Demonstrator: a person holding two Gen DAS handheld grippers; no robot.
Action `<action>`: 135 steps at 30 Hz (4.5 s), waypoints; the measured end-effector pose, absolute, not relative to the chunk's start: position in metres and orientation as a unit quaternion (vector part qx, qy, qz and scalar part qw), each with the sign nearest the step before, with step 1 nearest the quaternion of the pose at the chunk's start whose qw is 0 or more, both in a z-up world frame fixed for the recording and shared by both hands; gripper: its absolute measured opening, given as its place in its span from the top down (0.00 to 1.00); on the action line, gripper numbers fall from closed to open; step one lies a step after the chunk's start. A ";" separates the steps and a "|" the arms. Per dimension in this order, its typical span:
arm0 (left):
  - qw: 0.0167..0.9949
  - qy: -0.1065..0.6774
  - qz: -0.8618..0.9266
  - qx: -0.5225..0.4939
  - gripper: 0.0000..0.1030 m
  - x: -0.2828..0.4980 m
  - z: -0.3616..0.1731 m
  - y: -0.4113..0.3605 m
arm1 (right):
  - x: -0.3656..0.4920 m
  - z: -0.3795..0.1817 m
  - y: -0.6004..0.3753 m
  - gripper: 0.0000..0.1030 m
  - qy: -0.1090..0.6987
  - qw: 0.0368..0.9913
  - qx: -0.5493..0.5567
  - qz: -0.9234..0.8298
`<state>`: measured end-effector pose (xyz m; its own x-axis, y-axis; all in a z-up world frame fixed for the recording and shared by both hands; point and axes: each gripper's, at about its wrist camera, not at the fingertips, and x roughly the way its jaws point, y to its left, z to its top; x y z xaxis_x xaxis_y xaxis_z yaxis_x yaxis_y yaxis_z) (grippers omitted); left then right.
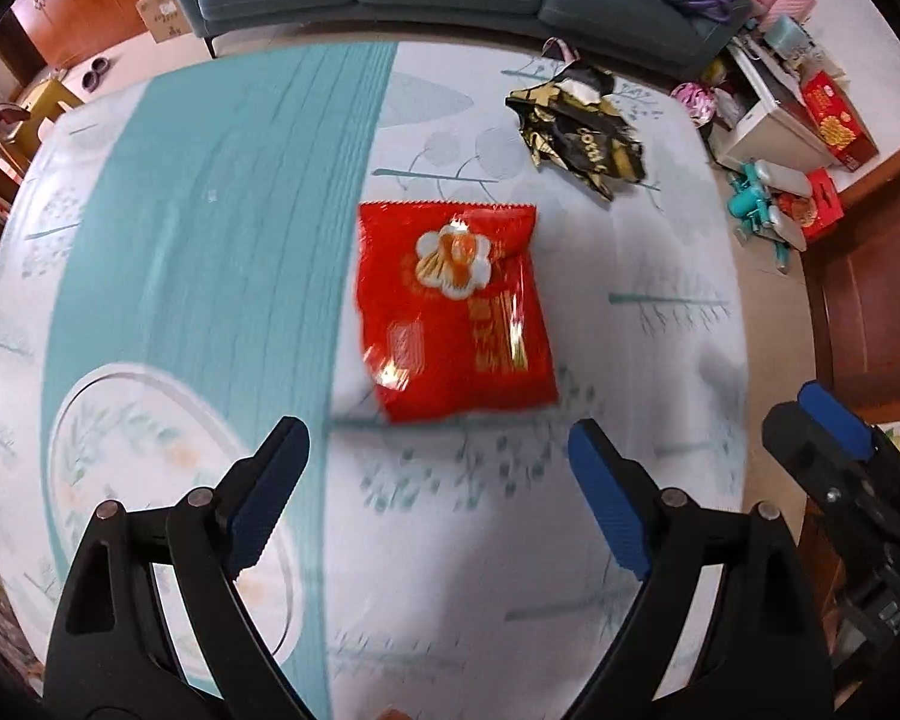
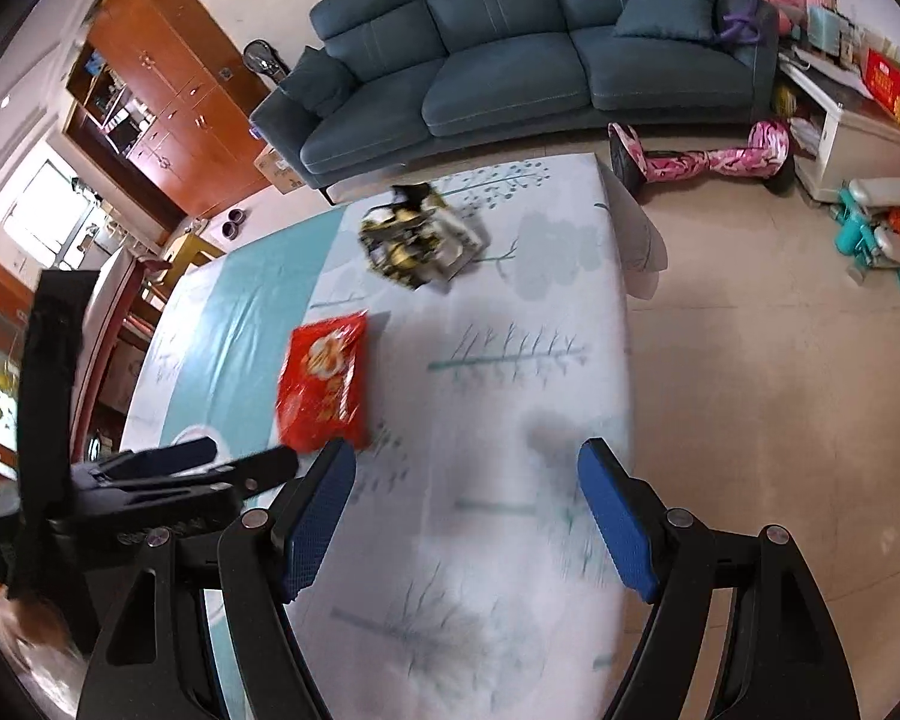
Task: Collect trash
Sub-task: 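Move both tools back over the table toward the last two items, then grasp the red snack bag with the left gripper while the right grasps the black-and-gold wrapper, then carry the red snack bag and black-and-gold wrapper over the black bin, then open both grippers to drop the bag and wrapper into the bin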
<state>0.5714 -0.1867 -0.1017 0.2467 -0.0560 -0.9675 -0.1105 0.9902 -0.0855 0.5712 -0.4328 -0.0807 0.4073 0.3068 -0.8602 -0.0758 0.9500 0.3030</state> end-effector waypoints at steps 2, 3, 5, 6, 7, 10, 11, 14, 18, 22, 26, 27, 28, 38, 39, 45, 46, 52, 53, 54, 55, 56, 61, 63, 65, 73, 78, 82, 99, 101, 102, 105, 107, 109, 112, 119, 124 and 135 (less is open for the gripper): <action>0.782 0.619 0.029 -0.071 0.16 0.585 -0.115 -0.188 | 0.582 -0.089 -0.434 0.24 0.533 0.831 0.112 0.116; 0.779 0.621 0.034 -0.073 0.16 0.590 -0.120 -0.188 | 0.589 -0.093 -0.436 0.24 0.534 0.829 0.115 0.118; 0.773 0.627 0.048 -0.079 0.16 0.603 -0.133 -0.188 | 0.595 -0.099 -0.434 0.24 0.535 0.828 0.116 0.120; 0.771 0.629 0.054 -0.085 0.16 0.609 -0.139 -0.188 | 0.600 -0.103 -0.435 0.24 0.535 0.827 0.118 0.121; 0.770 0.629 0.059 -0.090 0.16 0.612 -0.143 -0.188 | 0.601 -0.105 -0.434 0.24 0.536 0.827 0.119 0.123; 0.770 0.627 0.069 -0.100 0.16 0.620 -0.149 -0.188 | 0.608 -0.109 -0.432 0.24 0.536 0.826 0.119 0.128; 0.769 0.627 0.074 -0.103 0.16 0.622 -0.151 -0.188 | 0.609 -0.109 -0.430 0.24 0.536 0.826 0.118 0.131; 0.771 0.623 0.082 -0.109 0.18 0.626 -0.153 -0.186 | 0.618 -0.110 -0.425 0.24 0.534 0.826 0.115 0.137; 0.782 0.609 0.089 -0.101 0.49 0.627 -0.152 -0.184 | 0.632 -0.109 -0.415 0.24 0.528 0.829 0.110 0.149; 0.783 0.607 0.089 -0.102 0.86 0.633 -0.153 -0.172 | 0.647 -0.106 -0.398 0.24 0.517 0.835 0.094 0.163; 0.780 0.608 0.093 -0.114 0.87 0.633 -0.156 -0.159 | 0.665 -0.104 -0.377 0.14 0.504 0.844 0.070 0.170; 0.782 0.605 0.096 -0.115 0.87 0.633 -0.157 -0.157 | 0.670 -0.105 -0.370 0.14 0.501 0.846 0.060 0.171; 0.783 0.602 0.099 -0.118 0.88 0.632 -0.157 -0.153 | 0.673 -0.105 -0.366 0.14 0.500 0.847 0.054 0.171; 0.791 0.580 0.105 -0.162 0.89 0.637 -0.148 -0.114 | 0.710 -0.135 -0.312 0.17 0.493 0.857 -0.052 0.144; 0.792 0.579 0.104 -0.166 0.89 0.634 -0.145 -0.108 | 0.712 -0.139 -0.307 0.33 0.494 0.856 -0.062 0.143; 0.800 0.564 0.087 -0.184 0.90 0.612 -0.126 -0.092 | 0.697 -0.148 -0.303 0.53 0.498 0.852 -0.061 0.152; 0.802 0.562 0.084 -0.185 0.90 0.599 -0.115 -0.093 | 0.692 -0.148 -0.303 0.53 0.499 0.851 -0.056 0.155; 0.812 0.549 0.053 -0.189 0.91 0.551 -0.085 -0.085 | 0.631 -0.135 -0.316 0.54 0.508 0.842 -0.006 0.182; 0.813 0.548 0.049 -0.188 0.92 0.538 -0.078 -0.080 | 0.621 -0.133 -0.321 0.54 0.511 0.839 0.007 0.185; 0.814 0.547 0.045 -0.189 0.92 0.525 -0.073 -0.077 | 0.607 -0.131 -0.323 0.54 0.516 0.835 0.025 0.188; 0.814 0.547 0.042 -0.191 0.92 0.515 -0.070 -0.074 | 0.597 -0.130 -0.324 0.54 0.518 0.833 0.036 0.189; 0.813 0.548 0.037 -0.194 0.92 0.505 -0.067 -0.072 | 0.586 -0.127 -0.325 0.54 0.521 0.831 0.048 0.189; 0.812 0.552 0.013 -0.187 0.92 0.440 -0.050 -0.056 | 0.515 -0.111 -0.326 0.54 0.533 0.818 0.107 0.187; 0.813 0.554 -0.003 -0.181 0.92 0.411 -0.041 -0.049 | 0.483 -0.104 -0.322 0.54 0.536 0.815 0.122 0.182; 0.815 0.553 -0.021 -0.172 0.92 0.385 -0.032 -0.042 | 0.446 -0.098 -0.318 0.54 0.537 0.815 0.134 0.173; 0.819 0.545 -0.121 -0.132 0.92 0.283 0.000 -0.009 | 0.296 -0.072 -0.286 0.54 0.523 0.826 0.176 0.111; 0.820 0.532 -0.190 -0.094 0.92 0.214 0.014 0.014 | 0.195 -0.061 -0.254 0.54 0.500 0.837 0.215 0.059; 0.813 0.531 -0.230 -0.067 0.92 0.165 0.019 0.028 | 0.128 -0.056 -0.231 0.54 0.489 0.839 0.240 0.027; 0.763 0.589 -0.268 0.004 0.92 0.015 -0.046 -0.012 | -0.032 -0.147 -0.229 0.54 0.564 0.778 0.276 -0.018; 0.759 0.594 -0.265 0.004 0.92 0.005 -0.064 -0.019 | -0.040 -0.173 -0.235 0.54 0.576 0.769 0.276 -0.017; 0.758 0.598 -0.260 0.009 0.92 -0.003 -0.080 -0.026 | -0.046 -0.189 -0.238 0.54 0.582 0.765 0.277 -0.015; 0.760 0.602 -0.242 0.034 0.92 -0.016 -0.120 -0.042 | -0.053 -0.227 -0.244 0.54 0.592 0.758 0.274 -0.011; 0.764 0.600 -0.231 0.054 0.92 -0.023 -0.143 -0.051 | -0.057 -0.254 -0.248 0.54 0.598 0.753 0.274 -0.009; 0.765 0.600 -0.226 0.062 0.92 -0.028 -0.174 -0.060 | -0.060 -0.282 -0.250 0.54 0.603 0.748 0.277 -0.008; 0.765 0.601 -0.222 0.071 0.92 -0.030 -0.216 -0.073 | -0.062 -0.320 -0.251 0.54 0.608 0.744 0.277 -0.010; 0.763 0.611 -0.201 0.071 1.00 -0.016 -0.312 -0.092 | -0.063 -0.401 -0.255 0.54 0.619 0.737 0.272 -0.027; 0.756 0.623 -0.188 0.074 1.00 -0.003 -0.371 -0.093 | -0.060 -0.443 -0.252 0.54 0.622 0.738 0.260 -0.037; 0.750 0.636 -0.154 0.096 1.00 0.002 -0.434 -0.067 | -0.041 -0.482 -0.245 0.54 0.611 0.744 0.268 -0.043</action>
